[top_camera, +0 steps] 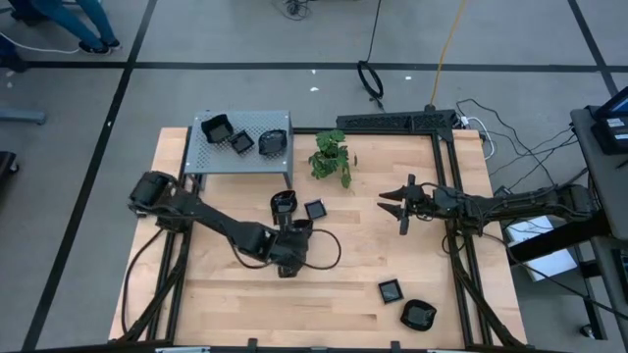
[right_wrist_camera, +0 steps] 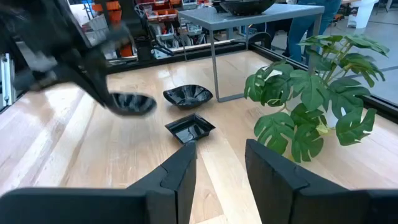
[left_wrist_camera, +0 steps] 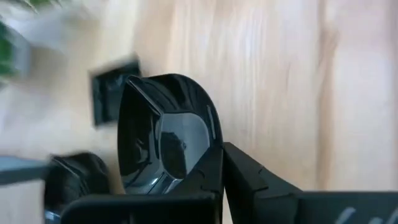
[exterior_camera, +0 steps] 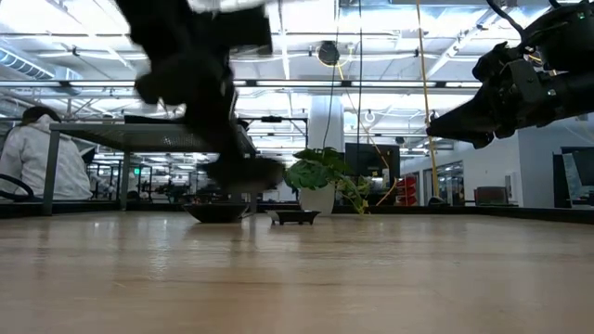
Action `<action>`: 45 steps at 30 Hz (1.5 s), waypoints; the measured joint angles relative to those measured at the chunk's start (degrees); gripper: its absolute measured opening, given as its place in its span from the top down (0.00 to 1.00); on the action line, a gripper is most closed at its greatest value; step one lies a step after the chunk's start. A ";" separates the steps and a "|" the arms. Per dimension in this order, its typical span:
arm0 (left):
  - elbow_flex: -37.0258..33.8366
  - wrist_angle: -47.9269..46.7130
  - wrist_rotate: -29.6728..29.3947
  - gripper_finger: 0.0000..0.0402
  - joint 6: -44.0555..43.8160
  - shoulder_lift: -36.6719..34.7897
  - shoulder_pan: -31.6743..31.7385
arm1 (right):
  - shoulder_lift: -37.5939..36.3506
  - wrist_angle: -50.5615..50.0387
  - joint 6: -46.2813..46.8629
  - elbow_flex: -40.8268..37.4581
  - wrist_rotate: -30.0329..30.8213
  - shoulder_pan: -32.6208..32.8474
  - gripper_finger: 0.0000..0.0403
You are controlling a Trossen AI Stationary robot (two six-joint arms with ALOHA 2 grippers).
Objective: Pick & Place Mini shaped plates
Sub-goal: Stack the leaf-shaped plate on top of the leaf-shaped plate on the shelf
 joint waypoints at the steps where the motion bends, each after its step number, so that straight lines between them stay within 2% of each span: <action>1: 0.51 0.10 -0.52 0.99 0.02 -1.21 -0.08 | 0.03 -0.11 -0.09 0.01 0.10 0.00 0.68; 4: 1.45 0.02 -3.61 0.98 0.16 -5.45 -0.18 | 0.20 -0.03 -0.55 0.00 0.17 0.00 0.68; 9: 2.51 -0.24 -15.86 0.99 3.32 -13.08 1.43 | 0.23 -0.09 -0.64 0.00 0.17 0.00 0.68; 12: 2.50 -0.53 -21.20 0.98 5.39 -17.54 4.90 | 0.20 0.17 -0.64 0.00 0.17 0.00 0.68; 14: 2.51 -0.55 -21.81 0.97 7.27 -20.10 8.29 | 0.21 0.40 -0.64 0.00 0.17 0.00 0.68; 17: 2.55 -0.49 -21.06 0.99 10.92 -22.56 14.07 | 0.23 0.38 -0.64 0.00 0.17 0.00 0.68; 20: 2.57 -0.86 -17.36 0.98 14.36 -23.44 20.37 | 0.23 0.40 -0.64 0.00 0.06 0.00 0.68; 24: 2.54 -1.87 -8.84 0.98 14.11 -23.36 28.40 | 0.23 0.38 -0.64 0.00 0.00 0.00 0.68; 28: 2.54 -3.39 -7.24 0.98 14.10 -22.52 33.62 | 0.23 0.40 -0.64 0.00 -0.02 0.00 0.68; 34: 2.25 -8.23 -2.69 0.99 13.53 -22.47 38.04 | 0.20 0.45 -0.64 0.00 -0.02 0.00 0.68; 45: 1.71 -8.50 -2.16 0.98 13.50 -22.27 38.60 | 0.23 0.89 -0.64 0.00 -0.04 0.00 0.68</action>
